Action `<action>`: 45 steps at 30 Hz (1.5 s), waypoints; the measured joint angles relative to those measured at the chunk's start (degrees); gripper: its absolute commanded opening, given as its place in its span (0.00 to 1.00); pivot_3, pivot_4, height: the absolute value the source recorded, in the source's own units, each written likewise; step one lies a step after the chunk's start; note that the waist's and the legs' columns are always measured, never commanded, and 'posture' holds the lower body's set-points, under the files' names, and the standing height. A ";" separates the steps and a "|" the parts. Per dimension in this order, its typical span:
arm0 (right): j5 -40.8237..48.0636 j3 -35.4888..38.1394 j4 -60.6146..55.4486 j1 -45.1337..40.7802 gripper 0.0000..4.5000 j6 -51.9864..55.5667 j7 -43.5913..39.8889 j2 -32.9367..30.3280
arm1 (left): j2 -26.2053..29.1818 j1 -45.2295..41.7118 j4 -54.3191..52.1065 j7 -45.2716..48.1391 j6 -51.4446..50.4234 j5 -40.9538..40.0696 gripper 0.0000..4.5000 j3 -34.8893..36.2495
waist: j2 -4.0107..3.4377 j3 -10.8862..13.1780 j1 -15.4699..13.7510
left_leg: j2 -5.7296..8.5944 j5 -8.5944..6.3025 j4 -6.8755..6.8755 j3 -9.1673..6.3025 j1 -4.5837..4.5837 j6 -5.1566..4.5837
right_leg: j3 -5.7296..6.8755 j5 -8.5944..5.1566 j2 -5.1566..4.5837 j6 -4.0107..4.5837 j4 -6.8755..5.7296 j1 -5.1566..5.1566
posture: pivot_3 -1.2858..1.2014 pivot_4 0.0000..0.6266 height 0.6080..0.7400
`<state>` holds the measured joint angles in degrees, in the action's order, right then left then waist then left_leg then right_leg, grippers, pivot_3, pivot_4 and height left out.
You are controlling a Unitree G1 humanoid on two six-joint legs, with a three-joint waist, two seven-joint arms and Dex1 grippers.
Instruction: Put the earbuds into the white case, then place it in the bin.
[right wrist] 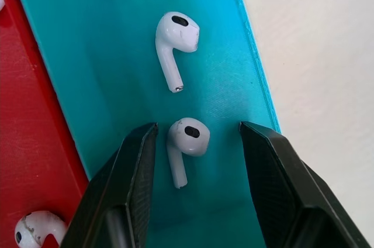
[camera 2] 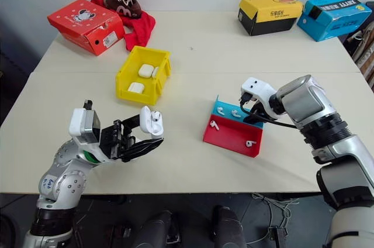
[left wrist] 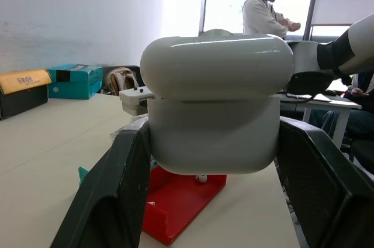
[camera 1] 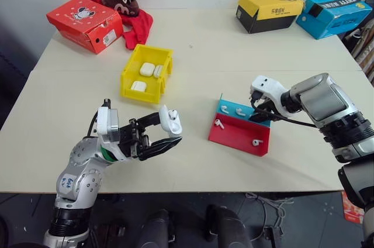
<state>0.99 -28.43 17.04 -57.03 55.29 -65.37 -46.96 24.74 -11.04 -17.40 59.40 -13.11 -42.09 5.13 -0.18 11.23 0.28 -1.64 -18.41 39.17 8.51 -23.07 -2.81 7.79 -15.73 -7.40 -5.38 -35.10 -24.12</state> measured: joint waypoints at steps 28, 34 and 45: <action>-2.14 1.74 0.09 1.84 0.42 -2.56 0.12 0.73 | 0.08 -0.47 -0.59 -1.41 -0.05 -0.01 0.62 -0.11 | 0.25 -0.15 0.07 | 0.00 0.07 0.05 0.02 0.11 0.03 | -0.02 0.00 -0.02 0.00 -0.21 0.01 | 0.52 0.24 1.00; -2.21 2.10 -1.13 2.60 0.30 -2.52 0.49 1.21 | 0.13 -0.47 -1.49 -1.81 -0.13 -0.02 0.62 -0.11 | 0.38 -0.22 0.11 | 0.00 0.08 0.06 0.02 0.14 0.04 | -0.05 0.00 -0.07 0.01 -0.25 0.02 | 0.52 0.24 1.00; -2.18 2.96 -2.18 3.52 0.10 -2.60 0.66 1.31 | 0.25 -0.47 -1.84 -1.79 -0.58 -0.03 0.62 -0.11 | 0.41 -0.24 0.12 | -0.01 0.08 0.06 0.02 0.15 0.04 | -0.06 0.00 -0.09 0.01 -0.27 0.02 | 0.52 0.24 1.00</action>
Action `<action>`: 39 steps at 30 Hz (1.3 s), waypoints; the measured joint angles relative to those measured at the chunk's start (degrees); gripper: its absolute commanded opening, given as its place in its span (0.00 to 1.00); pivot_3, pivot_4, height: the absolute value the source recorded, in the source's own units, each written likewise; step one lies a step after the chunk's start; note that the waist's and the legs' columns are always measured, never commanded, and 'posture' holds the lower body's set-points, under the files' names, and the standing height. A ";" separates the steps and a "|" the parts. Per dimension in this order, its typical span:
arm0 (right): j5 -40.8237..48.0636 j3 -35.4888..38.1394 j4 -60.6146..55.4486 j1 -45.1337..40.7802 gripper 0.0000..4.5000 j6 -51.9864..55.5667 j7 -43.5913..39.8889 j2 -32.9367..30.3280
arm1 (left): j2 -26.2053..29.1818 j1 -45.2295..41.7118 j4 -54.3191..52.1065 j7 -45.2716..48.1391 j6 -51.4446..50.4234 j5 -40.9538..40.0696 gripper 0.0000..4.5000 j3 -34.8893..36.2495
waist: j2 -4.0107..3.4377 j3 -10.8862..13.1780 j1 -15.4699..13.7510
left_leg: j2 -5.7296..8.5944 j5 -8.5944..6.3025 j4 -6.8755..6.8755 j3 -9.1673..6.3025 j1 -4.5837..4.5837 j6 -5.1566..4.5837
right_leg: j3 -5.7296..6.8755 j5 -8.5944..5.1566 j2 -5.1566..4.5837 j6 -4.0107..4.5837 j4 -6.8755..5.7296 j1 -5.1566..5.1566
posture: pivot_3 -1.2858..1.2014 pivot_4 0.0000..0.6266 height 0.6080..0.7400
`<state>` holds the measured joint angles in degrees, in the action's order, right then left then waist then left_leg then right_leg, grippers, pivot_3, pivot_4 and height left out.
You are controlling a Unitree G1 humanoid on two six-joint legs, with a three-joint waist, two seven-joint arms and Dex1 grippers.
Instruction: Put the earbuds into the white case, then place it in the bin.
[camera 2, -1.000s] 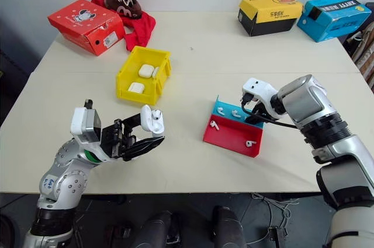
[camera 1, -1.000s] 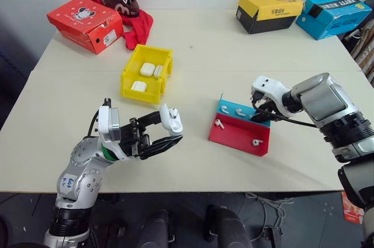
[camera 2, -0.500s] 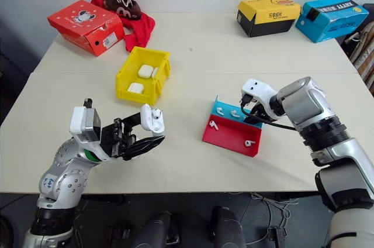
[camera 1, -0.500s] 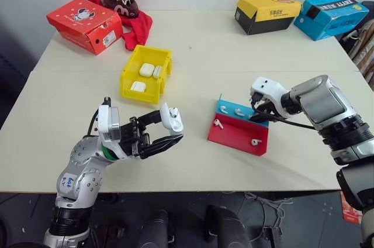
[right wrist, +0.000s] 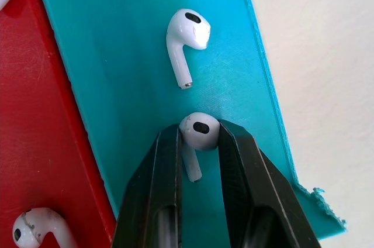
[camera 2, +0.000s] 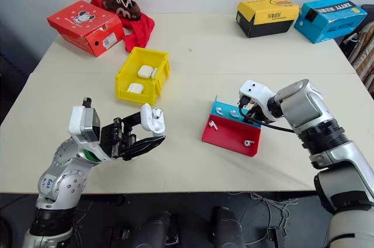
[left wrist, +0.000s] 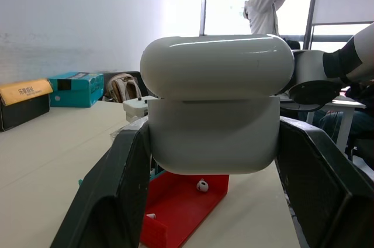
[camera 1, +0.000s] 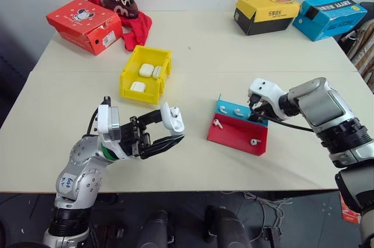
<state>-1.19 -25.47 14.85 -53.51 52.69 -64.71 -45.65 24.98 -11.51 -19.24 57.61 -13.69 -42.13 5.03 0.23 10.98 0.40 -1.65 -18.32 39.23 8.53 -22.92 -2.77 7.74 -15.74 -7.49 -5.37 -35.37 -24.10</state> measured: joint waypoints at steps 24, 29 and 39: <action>49.91 43.81 -18.41 8.79 0.10 3.75 1.64 18.73 | -2.95 -8.80 3.64 -0.21 -5.61 -3.84 0.62 -1.90 | -0.07 0.04 -0.14 | 0.02 0.09 -0.01 -0.08 -0.05 -0.02 | -0.05 0.00 0.06 0.01 -0.17 -0.04 | 0.52 0.24 1.00; 57.88 41.27 -30.72 14.15 0.10 4.72 8.65 25.11 | -5.23 -12.01 6.81 -0.38 -5.84 -3.61 0.62 -3.44 | -0.07 0.04 -0.33 | 0.22 0.10 -0.01 -0.10 -0.08 -0.13 | -0.06 0.02 0.01 -0.03 -0.16 -0.05 | 0.52 0.24 1.00; 61.62 37.08 -35.74 19.94 0.10 1.03 13.03 25.47 | -7.47 -13.34 8.14 -1.49 -6.22 -3.03 0.62 -3.97 | -0.06 0.04 -0.13 | 0.21 0.09 -0.01 -0.08 -0.06 -0.16 | -0.07 0.03 0.05 -0.05 -0.16 -0.05 | 0.52 0.24 1.00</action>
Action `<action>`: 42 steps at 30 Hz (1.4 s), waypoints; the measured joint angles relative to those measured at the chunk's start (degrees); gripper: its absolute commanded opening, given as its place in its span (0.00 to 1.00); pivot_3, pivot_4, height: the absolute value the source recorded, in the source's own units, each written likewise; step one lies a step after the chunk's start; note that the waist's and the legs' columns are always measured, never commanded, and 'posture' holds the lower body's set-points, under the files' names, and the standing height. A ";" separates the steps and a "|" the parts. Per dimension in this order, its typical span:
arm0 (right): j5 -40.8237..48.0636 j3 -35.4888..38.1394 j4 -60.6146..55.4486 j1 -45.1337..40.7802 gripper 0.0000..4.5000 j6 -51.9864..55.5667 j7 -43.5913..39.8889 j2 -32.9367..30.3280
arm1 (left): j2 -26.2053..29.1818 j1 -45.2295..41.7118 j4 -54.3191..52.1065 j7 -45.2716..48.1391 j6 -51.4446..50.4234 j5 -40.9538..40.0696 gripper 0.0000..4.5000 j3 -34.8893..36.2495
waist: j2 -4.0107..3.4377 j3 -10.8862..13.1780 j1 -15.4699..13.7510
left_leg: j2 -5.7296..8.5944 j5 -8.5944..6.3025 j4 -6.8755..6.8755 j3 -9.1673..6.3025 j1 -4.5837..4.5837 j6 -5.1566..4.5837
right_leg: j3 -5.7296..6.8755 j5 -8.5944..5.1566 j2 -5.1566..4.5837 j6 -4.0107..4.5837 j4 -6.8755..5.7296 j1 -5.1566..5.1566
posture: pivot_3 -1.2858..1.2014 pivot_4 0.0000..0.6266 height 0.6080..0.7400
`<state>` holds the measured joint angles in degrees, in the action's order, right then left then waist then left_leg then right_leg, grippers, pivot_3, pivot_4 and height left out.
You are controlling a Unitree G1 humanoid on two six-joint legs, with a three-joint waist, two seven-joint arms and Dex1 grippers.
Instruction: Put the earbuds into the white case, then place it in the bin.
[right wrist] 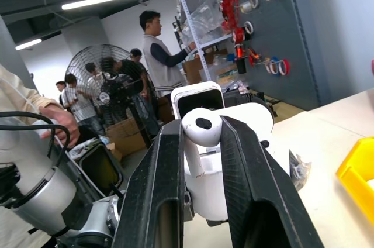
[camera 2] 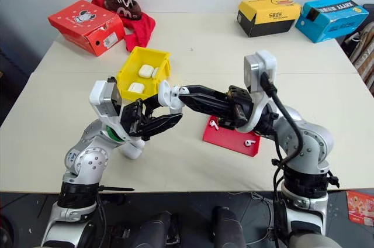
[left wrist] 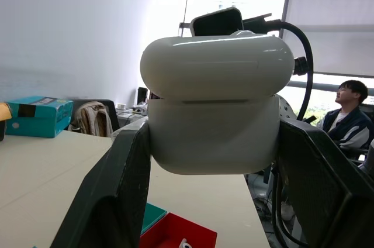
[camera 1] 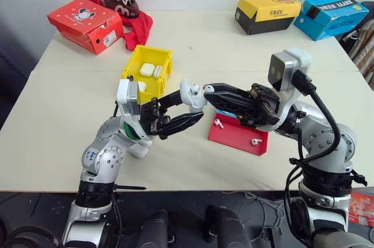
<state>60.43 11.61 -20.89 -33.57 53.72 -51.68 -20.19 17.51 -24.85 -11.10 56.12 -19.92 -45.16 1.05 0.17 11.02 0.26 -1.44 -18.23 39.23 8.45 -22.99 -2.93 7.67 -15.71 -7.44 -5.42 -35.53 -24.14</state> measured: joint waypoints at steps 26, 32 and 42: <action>-4.97 -6.11 -0.54 5.20 0.70 -10.78 -1.75 -7.44 | -0.90 0.14 0.55 0.52 0.42 2.75 0.62 0.10 | 0.00 0.00 -0.22 | 0.02 0.01 0.00 -0.02 -0.01 -0.02 | 0.02 0.00 -0.04 0.00 0.02 0.00 | 0.52 0.24 1.00; -1.92 -1.24 -1.33 9.52 0.81 -8.25 -3.97 -17.05 | 8.64 -0.26 -2.18 -3.54 -4.51 8.12 0.62 -1.31 | 0.01 0.01 -0.21 | 0.03 0.01 0.00 -0.03 -0.01 -0.06 | 0.02 0.00 -0.07 0.00 0.04 0.00 | 0.52 0.24 1.00; -8.25 -9.43 -4.41 0.04 0.05 -8.72 -3.84 -20.37 | 15.94 -4.50 -1.86 -2.82 -4.75 22.77 0.62 -11.28 | 0.01 0.01 -0.15 | -0.10 -0.03 -0.03 0.00 -0.02 0.06 | -0.02 -0.01 -0.16 0.02 0.10 -0.04 | 0.52 0.24 1.00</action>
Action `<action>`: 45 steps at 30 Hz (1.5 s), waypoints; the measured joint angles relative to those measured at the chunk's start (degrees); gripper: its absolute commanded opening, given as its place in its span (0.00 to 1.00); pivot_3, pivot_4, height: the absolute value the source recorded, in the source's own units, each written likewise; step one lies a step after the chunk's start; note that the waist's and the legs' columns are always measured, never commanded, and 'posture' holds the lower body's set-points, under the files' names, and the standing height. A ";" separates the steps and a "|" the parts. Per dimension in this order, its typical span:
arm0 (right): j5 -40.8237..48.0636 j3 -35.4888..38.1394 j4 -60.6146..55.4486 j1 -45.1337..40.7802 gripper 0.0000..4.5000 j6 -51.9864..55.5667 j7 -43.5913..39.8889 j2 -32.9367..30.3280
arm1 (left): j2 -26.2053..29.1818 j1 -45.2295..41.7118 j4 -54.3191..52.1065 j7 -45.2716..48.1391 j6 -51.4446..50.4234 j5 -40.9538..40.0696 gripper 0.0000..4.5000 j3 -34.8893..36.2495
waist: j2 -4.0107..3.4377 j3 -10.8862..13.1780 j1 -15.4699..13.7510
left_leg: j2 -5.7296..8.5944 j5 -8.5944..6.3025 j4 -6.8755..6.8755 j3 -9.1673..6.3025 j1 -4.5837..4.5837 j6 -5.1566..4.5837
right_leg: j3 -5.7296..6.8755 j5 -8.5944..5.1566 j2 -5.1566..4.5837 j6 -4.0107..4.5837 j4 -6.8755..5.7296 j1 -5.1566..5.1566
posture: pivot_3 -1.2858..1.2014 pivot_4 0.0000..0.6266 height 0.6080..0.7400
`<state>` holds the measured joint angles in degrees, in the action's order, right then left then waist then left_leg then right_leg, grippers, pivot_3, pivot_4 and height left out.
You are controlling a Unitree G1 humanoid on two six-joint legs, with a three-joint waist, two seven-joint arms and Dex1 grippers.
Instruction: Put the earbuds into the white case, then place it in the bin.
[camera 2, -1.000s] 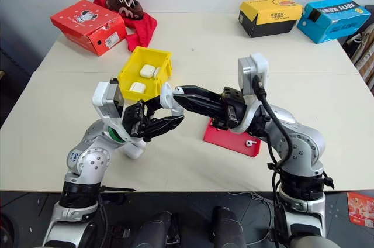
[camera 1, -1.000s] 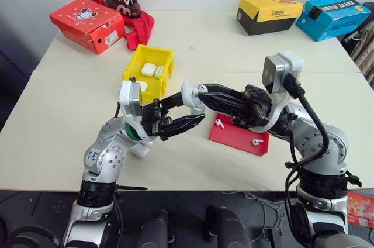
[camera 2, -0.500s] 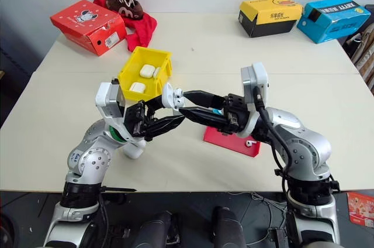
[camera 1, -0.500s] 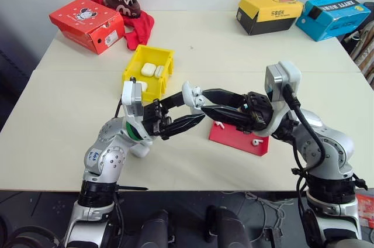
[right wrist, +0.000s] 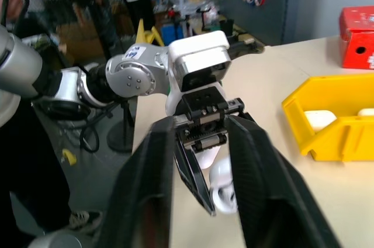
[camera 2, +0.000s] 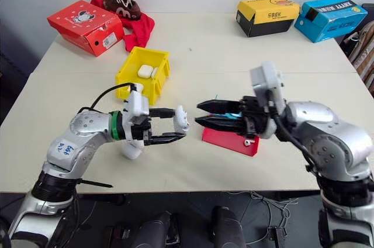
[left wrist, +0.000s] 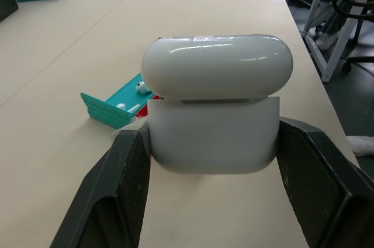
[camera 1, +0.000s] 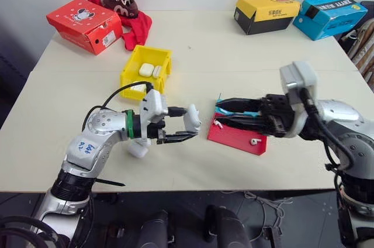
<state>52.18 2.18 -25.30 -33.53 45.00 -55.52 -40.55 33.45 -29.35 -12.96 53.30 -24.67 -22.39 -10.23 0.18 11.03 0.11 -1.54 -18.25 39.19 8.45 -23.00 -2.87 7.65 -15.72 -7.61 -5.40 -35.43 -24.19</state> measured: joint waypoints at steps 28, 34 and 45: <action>-17.19 -4.23 0.82 1.20 0.01 3.20 3.91 -3.75 | -2.60 1.18 2.51 -0.88 0.73 3.38 0.62 1.99 | 0.03 0.01 -0.08 | 0.07 0.06 0.02 0.10 -0.18 -0.08 | 0.02 0.01 0.09 -0.01 -0.13 -0.21 | 0.52 0.24 1.00; -13.92 15.07 2.29 21.03 0.35 -9.05 2.04 1.45 | -4.20 -0.26 3.57 -13.33 -10.13 -1.65 0.62 14.95 | 0.17 0.01 -1.48 | 0.12 0.08 0.02 0.00 -0.15 -0.10 | 0.03 0.03 0.14 -0.06 -0.09 -0.10 | 0.52 0.24 1.00; -20.42 24.27 5.15 32.44 0.99 -39.55 0.91 9.74 | -6.75 -20.22 32.22 -30.70 -5.93 9.74 0.62 16.24 | 0.22 0.03 -1.25 | 0.40 0.25 -0.02 0.19 -0.04 -0.30 | 0.06 0.24 0.12 -0.43 -0.13 -0.11 | 0.52 0.24 1.00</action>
<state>31.76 26.44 -20.15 -1.10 5.45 -54.62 -30.81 26.70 -49.57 19.26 22.60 -30.60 -12.65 6.01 0.40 11.06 -1.14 -1.15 -18.01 39.17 8.64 -23.04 -3.17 7.71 -15.48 -7.48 -5.83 -35.56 -24.30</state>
